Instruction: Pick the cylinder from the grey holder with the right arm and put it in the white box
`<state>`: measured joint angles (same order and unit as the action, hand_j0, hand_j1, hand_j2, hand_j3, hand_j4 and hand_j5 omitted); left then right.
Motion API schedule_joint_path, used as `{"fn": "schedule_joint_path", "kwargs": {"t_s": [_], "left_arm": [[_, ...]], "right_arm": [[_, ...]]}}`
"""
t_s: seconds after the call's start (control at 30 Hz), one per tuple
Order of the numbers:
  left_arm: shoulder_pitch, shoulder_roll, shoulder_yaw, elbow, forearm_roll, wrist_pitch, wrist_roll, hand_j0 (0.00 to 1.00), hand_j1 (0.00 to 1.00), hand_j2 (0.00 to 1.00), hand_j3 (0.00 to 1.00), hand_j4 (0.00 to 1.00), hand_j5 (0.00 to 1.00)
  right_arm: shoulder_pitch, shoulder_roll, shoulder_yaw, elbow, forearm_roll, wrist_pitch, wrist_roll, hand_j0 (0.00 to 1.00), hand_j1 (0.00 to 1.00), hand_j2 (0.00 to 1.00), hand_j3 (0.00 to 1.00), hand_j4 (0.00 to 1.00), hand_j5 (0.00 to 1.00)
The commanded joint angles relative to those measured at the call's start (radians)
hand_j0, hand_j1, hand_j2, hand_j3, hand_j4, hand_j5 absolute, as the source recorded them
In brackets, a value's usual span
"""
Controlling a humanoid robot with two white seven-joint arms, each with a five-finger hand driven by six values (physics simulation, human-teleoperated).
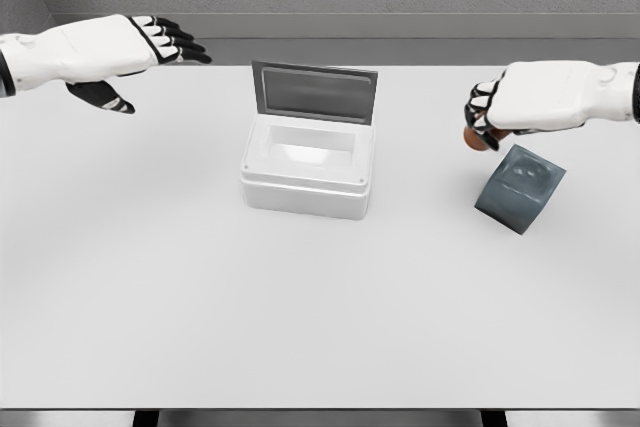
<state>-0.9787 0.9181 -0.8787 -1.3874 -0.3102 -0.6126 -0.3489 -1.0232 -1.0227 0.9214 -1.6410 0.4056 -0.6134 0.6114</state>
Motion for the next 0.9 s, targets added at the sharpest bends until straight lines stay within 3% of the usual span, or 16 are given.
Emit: {"fn": "schedule_joint_path", "kwargs": {"t_s": [0.0, 0.87], "left_arm": [[-0.002, -0.001, 0.001, 0.002, 0.011, 0.002, 0.001, 1.0, 1.0, 1.0, 1.0, 1.0, 1.0], [-0.003, -0.001, 0.02, 0.01, 0.003, 0.002, -0.001, 1.0, 1.0, 1.0, 1.0, 1.0, 1.0]], "right_arm": [[0.0, 0.019, -0.001, 0.0, -0.002, 0.003, -0.001, 0.35, 0.35, 0.35, 0.35, 0.35, 0.35], [-0.028, 0.174, 0.01, -0.002, 0.038, 0.003, -0.001, 0.35, 0.35, 0.35, 0.35, 0.35, 0.35]]}}
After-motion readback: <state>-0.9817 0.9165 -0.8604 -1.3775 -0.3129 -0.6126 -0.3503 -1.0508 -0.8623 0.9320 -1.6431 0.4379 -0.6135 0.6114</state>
